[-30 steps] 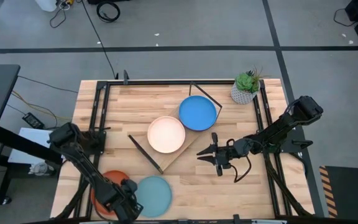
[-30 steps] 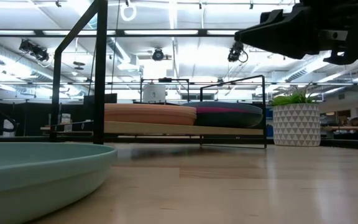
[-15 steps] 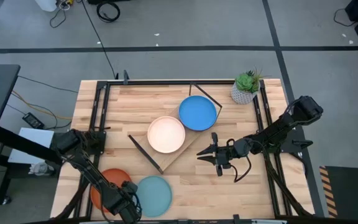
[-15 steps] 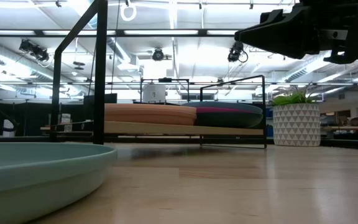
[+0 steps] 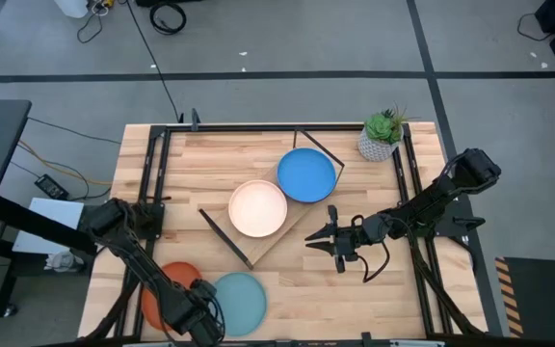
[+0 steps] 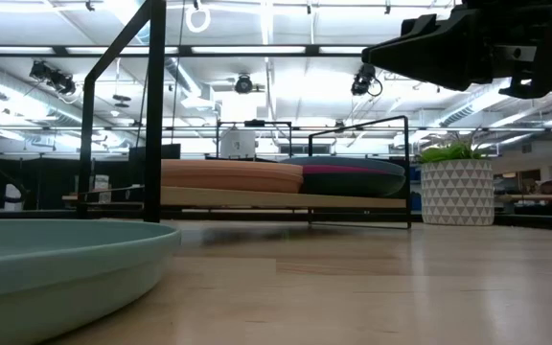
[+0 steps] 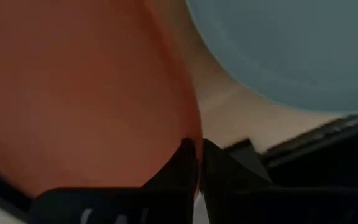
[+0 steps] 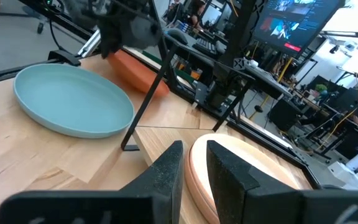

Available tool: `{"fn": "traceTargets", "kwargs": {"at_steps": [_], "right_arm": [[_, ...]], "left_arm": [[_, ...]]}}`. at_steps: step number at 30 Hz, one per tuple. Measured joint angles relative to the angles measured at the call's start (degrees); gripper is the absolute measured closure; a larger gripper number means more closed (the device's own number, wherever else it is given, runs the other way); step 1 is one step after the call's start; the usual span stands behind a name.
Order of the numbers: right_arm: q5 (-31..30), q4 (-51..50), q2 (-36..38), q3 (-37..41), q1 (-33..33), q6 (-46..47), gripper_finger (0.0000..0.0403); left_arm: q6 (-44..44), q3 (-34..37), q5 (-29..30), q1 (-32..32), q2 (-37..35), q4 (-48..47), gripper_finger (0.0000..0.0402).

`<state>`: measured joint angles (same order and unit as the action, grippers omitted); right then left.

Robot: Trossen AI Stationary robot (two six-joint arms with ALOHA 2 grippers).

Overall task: Place and stack plates onto a shelf
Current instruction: Stack the orange plate on top of the blue plate

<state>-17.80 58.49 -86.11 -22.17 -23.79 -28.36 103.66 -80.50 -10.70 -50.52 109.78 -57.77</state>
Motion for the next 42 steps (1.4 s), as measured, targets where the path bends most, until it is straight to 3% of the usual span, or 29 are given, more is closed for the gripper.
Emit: {"fn": "traceTargets", "kwargs": {"at_steps": [8, 13, 18, 23, 29, 33, 39, 42], "right_arm": [[0.87, -0.03, 0.00, 0.00, 0.02, 0.22, 0.0325], [1.42, -0.03, 0.00, 0.00, 0.02, 0.68, 0.0325], [1.44, -0.27, 0.00, 0.00, 0.00, 1.18, 0.0325], [1.44, -0.25, 0.00, 0.00, 0.01, 1.27, 0.0325], [1.44, -0.27, 0.00, 0.00, -0.09, 2.40, 0.0325], [1.54, -0.27, 0.00, 0.00, -0.09, 5.20, 0.0325], [5.70, -1.72, 0.00, 0.00, -0.57, 11.94, 0.0325], [2.44, -3.63, 0.00, 0.00, -2.35, 14.94, 0.0325]], "left_arm": [[-5.72, -15.18, 4.96, 0.96, 0.02, -14.91, 0.0386], [-9.85, -26.88, 10.18, 0.52, 0.01, -16.85, 0.0385], [-18.50, -37.92, 21.47, -0.31, 0.00, -16.41, 0.0385], [-36.90, -44.96, 36.70, -0.20, -0.02, -16.57, 0.0385], [-63.97, -46.80, 55.01, 2.41, -0.04, -18.58, 0.0385], [-80.87, -44.49, 63.09, 7.20, -0.04, -19.14, 0.0385], [-92.52, -39.56, 64.28, 18.05, -0.04, -20.18, 0.0380], [-96.97, -36.54, 60.44, 23.74, 0.00, -20.40, 0.0378]]}}
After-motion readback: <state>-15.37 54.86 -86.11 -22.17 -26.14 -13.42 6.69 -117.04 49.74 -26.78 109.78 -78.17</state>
